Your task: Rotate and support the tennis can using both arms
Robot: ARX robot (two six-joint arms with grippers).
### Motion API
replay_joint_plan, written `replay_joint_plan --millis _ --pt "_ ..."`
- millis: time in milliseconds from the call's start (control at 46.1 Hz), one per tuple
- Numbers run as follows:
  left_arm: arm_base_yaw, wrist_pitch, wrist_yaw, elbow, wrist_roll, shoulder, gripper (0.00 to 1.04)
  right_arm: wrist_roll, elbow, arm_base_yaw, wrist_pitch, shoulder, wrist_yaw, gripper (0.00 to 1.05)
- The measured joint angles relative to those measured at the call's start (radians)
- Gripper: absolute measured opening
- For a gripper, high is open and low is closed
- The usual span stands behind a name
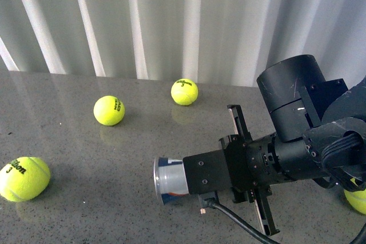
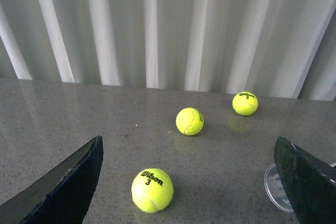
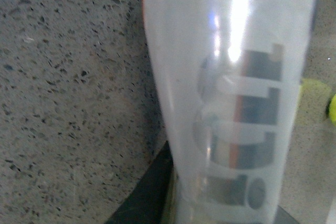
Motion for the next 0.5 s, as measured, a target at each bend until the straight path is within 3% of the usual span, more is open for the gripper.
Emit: replay_joint_plan --millis 282,499 --pt "0.000 0.000 0.000 0.000 0.000 0.000 0.98 0.122 -0.034 0.006 -0.015 -0.003 -0.033 0.57" --pt "0.000 0.000 0.000 0.000 0.000 0.000 0.98 0.301 -0.050 0.007 -0.062 -0.101 -0.103 0.99"
